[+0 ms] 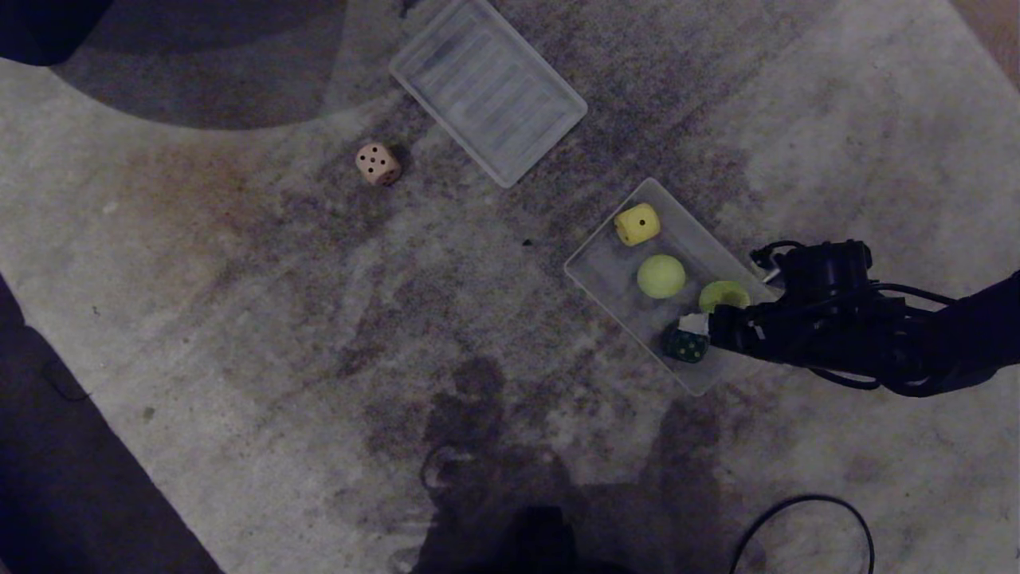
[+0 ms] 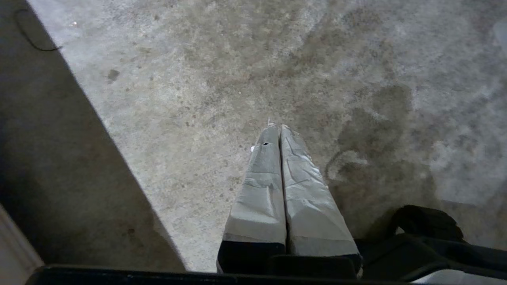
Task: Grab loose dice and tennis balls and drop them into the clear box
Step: Put the toys in the box, then pick up toys out of the box
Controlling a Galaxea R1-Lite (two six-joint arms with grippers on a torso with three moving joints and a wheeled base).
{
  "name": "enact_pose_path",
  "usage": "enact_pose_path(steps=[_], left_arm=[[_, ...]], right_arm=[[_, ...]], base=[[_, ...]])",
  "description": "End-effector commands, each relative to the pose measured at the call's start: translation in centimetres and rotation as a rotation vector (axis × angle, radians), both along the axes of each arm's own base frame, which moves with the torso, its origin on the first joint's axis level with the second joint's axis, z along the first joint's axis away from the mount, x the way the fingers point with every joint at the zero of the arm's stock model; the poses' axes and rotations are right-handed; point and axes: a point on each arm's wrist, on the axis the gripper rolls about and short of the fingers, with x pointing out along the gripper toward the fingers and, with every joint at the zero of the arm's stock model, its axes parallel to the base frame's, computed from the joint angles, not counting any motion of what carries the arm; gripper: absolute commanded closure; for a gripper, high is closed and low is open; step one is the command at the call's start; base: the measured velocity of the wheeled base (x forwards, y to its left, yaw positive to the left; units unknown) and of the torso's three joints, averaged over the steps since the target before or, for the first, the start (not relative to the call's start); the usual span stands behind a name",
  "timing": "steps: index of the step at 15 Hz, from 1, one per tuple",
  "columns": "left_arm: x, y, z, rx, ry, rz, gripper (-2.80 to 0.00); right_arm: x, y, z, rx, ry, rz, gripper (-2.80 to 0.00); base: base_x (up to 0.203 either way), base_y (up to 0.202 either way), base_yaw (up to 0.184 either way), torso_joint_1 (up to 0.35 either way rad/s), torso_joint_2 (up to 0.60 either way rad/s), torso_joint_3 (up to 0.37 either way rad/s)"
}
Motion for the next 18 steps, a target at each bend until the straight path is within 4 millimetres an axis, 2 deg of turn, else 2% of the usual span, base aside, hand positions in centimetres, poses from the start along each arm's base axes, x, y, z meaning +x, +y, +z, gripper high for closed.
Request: enact_pose_path(steps=[1, 4, 5, 9, 11, 13, 16, 18], left_arm=[[0.0, 0.0, 0.0, -0.002, 0.001, 0.001, 0.00], [0.0, 0.0, 0.0, -0.002, -0.001, 0.001, 0.00], [0.0, 0.0, 0.0, -0.002, 0.001, 0.001, 0.00], [0.0, 0.0, 0.0, -0.002, 0.001, 0.001, 0.00], [0.0, 0.0, 0.0, -0.002, 0.001, 0.001, 0.00], [0.0, 0.0, 0.0, -0.002, 0.001, 0.001, 0.00], [0.0, 0.0, 0.0, -0.002, 0.000, 0.001, 0.00], [0.0, 0.0, 0.0, -0.002, 0.001, 0.001, 0.00]], right_arm=[[-1.6, -0.2, 2.1, 0.007, -0.032, 0.002, -2.80], [-6.6, -1.2, 5.4, 0.008, -0.041, -0.003, -2.80], [-9.0, -1.6, 6.1, 0.007, -0.034, -0.004, 0.00], [-18.9, -3.3, 5.3, -0.054, -0.014, 0.015, 0.00], [-23.9, -4.1, 4.0, -0.093, -0.060, 0.012, 0.00], [-28.1, -4.8, 2.4, -0.147, -0.117, -0.013, 0.00], [-32.6, -5.6, -0.1, -0.189, -0.141, -0.087, 0.00], [-34.5, -5.9, -1.7, -0.212, -0.129, -0.170, 0.00]], base=[[0.000, 0.000, 0.000, 0.000, 0.00, 0.000], [0.000, 0.000, 0.000, 0.000, 0.00, 0.000], [0.000, 0.000, 0.000, 0.000, 0.00, 0.000], [0.000, 0.000, 0.000, 0.000, 0.00, 0.000], [0.000, 0.000, 0.000, 0.000, 0.00, 0.000], [0.000, 0.000, 0.000, 0.000, 0.00, 0.000], [0.000, 0.000, 0.000, 0.000, 0.00, 0.000], [0.000, 0.000, 0.000, 0.000, 0.00, 0.000]])
